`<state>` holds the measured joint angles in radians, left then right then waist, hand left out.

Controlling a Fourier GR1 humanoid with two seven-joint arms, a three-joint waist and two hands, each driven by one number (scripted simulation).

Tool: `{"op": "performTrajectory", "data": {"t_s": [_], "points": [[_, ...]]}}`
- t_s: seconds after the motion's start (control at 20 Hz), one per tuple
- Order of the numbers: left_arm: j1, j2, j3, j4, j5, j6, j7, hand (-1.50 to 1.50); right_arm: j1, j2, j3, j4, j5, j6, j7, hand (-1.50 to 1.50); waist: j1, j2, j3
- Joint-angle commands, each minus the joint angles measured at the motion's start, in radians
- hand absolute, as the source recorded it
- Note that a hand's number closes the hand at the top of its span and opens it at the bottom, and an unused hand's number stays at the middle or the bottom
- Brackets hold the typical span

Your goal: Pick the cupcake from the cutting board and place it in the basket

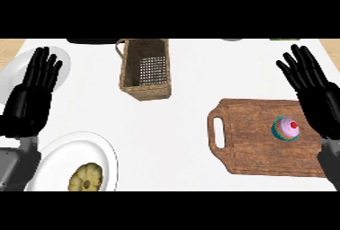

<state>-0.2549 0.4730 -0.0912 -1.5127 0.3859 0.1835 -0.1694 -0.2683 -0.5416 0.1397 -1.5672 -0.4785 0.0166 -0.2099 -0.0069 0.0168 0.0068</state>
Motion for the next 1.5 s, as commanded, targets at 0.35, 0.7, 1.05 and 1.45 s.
{"op": "performTrajectory", "data": {"t_s": [0.35,0.7,1.05,1.45], "points": [[0.257,-0.044,-0.173,0.235,-0.014,-0.014,0.291,0.0,-0.127,-0.04,0.099,-0.017,-0.172,0.468,0.009,1.5,0.048,-0.002,-0.003],[0.37,-0.037,-0.175,0.199,-0.019,-0.011,0.29,0.0,-0.061,-0.072,0.15,-0.142,0.081,0.281,0.092,-1.5,0.011,-0.022,-0.009],[0.344,-0.03,-0.161,0.175,-0.014,0.01,0.342,0.0,-0.164,-0.388,0.019,-0.183,0.359,0.24,0.219,-1.5,-0.017,-0.026,-0.01],[0.324,-0.065,-0.169,0.188,-0.041,0.033,0.331,0.0,-0.32,-0.703,-0.105,-0.115,0.26,0.587,0.259,-1.5,0.001,-0.015,-0.01]]}}
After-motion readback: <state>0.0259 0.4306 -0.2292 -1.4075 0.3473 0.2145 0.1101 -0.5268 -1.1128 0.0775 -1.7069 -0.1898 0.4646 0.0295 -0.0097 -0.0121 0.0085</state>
